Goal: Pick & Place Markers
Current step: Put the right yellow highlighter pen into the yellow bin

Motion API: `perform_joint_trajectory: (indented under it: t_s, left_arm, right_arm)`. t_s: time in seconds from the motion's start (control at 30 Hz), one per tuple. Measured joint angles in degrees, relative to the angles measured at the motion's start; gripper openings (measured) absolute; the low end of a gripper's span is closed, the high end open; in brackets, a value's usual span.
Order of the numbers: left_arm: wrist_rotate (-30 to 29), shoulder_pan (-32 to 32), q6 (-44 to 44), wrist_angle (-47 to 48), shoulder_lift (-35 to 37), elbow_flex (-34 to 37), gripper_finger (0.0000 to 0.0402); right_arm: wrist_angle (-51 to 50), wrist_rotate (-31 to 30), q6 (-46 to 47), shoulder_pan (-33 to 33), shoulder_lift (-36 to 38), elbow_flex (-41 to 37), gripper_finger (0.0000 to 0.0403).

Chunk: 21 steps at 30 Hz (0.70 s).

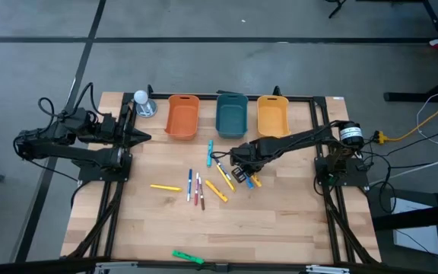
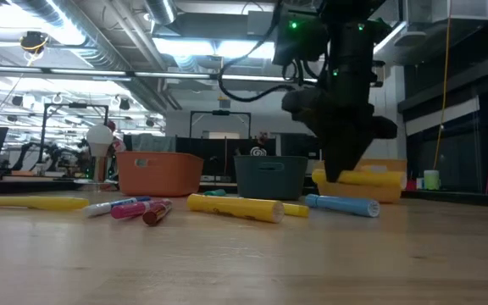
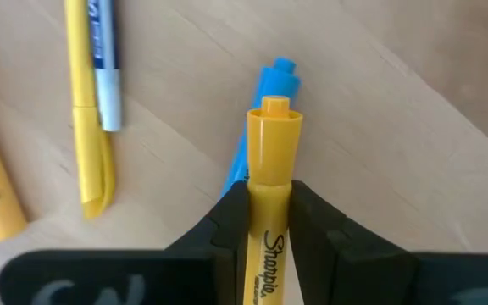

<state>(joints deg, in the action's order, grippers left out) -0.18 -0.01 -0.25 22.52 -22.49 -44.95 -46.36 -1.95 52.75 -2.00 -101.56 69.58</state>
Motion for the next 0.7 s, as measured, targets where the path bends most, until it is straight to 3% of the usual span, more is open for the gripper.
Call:
perform_joint_trajectory:
  t_s: [0.7]
  left_arm:
    - [0.0, 0.0, 0.0, 0.0, 0.0, 0.0, 0.0012]
  right_arm:
    - [-2.9, -8.1, -4.6, 2.1, 13.0, 0.4, 0.0065]
